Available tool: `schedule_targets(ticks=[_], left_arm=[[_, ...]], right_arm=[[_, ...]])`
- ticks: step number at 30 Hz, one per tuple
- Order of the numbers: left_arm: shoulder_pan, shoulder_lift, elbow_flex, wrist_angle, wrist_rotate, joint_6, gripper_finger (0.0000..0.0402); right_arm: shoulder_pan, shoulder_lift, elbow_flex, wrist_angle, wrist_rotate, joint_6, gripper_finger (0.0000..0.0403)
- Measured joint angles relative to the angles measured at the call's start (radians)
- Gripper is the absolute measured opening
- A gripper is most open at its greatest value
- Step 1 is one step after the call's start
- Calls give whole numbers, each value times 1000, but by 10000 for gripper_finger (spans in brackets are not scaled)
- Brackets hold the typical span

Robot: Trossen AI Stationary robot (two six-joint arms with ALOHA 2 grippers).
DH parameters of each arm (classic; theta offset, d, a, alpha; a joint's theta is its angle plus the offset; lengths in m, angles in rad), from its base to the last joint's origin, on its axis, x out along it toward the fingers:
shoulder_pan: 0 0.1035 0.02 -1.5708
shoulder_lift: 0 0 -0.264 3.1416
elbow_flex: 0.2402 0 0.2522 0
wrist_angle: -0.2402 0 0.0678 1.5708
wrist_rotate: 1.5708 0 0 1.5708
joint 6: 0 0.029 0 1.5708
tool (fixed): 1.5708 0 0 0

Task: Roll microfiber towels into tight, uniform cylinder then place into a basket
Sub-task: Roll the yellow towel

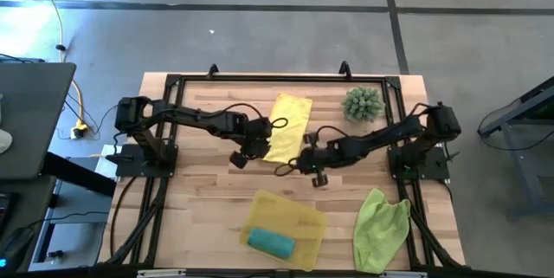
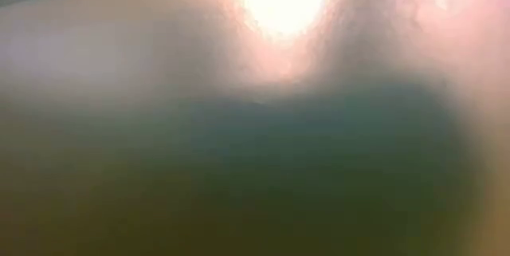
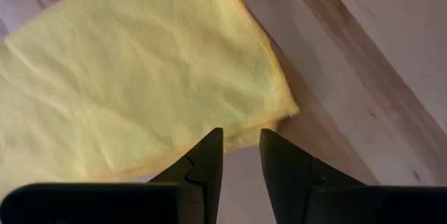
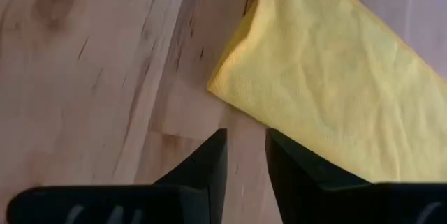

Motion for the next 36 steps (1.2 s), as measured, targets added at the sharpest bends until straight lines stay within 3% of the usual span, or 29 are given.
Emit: schedule_targets(ticks=[6,14,19,24,29,36], left_arm=[[-6,8,-1,-10,-14,34,86],[-8,13,-56,16,-57,259,86],[-14,13,-109,116,-116,408,98],[-30,13,-140,213,-116,432,124],[-47,28,-155,211,-118,472,147],[-66,62,-153,244,-152,523,154]], right_arm=[[8,47,0,67,32,-56,118],[8,83,0,91,32,-97,188],[8,83,0,109,22,-136,193],[0,83,0,128,2,-131,193],[-2,83,0,139,2,-123,193],[-1,138,0,161,1,-127,193]])
